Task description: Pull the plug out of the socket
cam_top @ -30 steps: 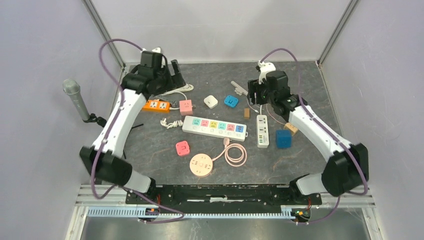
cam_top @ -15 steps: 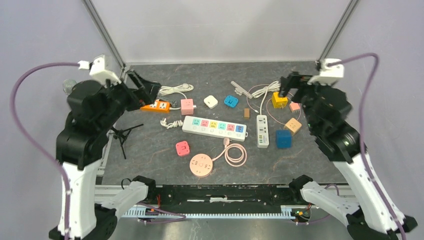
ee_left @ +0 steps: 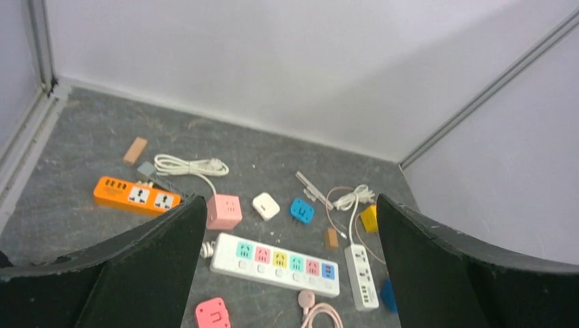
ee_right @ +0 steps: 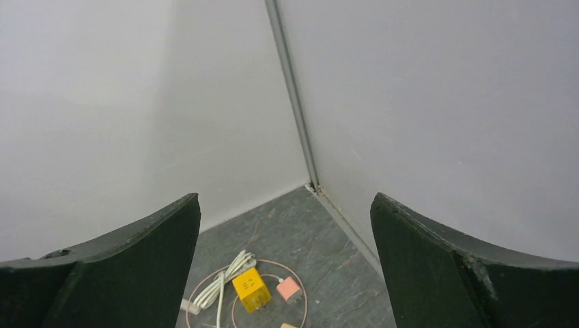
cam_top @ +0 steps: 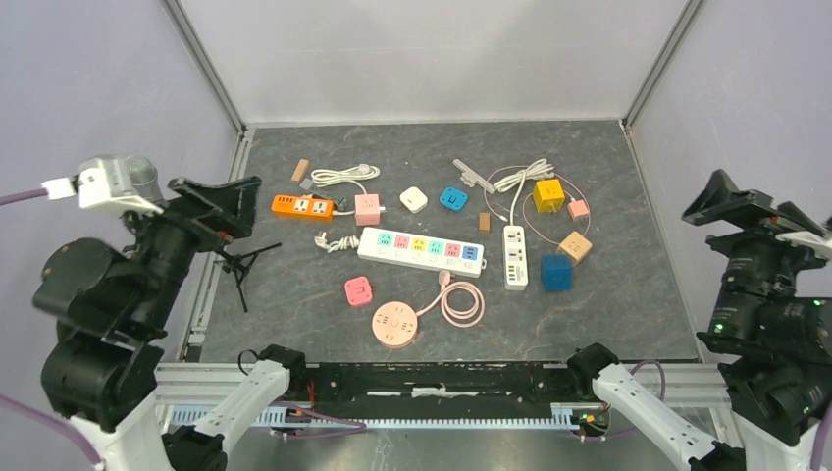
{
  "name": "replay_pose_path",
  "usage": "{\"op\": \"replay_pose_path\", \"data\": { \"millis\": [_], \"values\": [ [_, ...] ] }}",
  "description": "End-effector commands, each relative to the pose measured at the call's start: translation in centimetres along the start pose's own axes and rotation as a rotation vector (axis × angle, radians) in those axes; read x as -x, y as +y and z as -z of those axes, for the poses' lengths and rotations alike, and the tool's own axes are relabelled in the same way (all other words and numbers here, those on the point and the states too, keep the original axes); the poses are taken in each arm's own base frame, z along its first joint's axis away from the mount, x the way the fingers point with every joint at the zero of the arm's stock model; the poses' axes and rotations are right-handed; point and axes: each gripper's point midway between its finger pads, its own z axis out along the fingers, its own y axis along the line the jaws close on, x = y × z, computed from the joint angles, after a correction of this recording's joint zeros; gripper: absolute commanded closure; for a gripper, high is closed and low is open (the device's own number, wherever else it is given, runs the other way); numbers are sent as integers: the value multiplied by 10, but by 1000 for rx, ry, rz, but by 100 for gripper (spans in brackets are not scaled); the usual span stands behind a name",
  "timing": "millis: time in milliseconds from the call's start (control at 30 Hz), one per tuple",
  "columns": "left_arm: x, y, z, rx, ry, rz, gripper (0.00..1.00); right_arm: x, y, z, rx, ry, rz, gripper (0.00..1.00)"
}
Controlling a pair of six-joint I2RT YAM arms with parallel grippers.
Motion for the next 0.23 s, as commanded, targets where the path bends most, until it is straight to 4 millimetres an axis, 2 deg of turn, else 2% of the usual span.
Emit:
{"op": "replay_pose_path", "data": {
  "millis": [0, 200],
  "values": [
    [34, 1, 16, 9, -136, -61, 0, 20, -26, 4, -98, -43, 47, 2],
    [33, 1, 10, 9, -125, -69, 0, 12, -22, 3, -89, -52, 40, 2]
  ]
}}
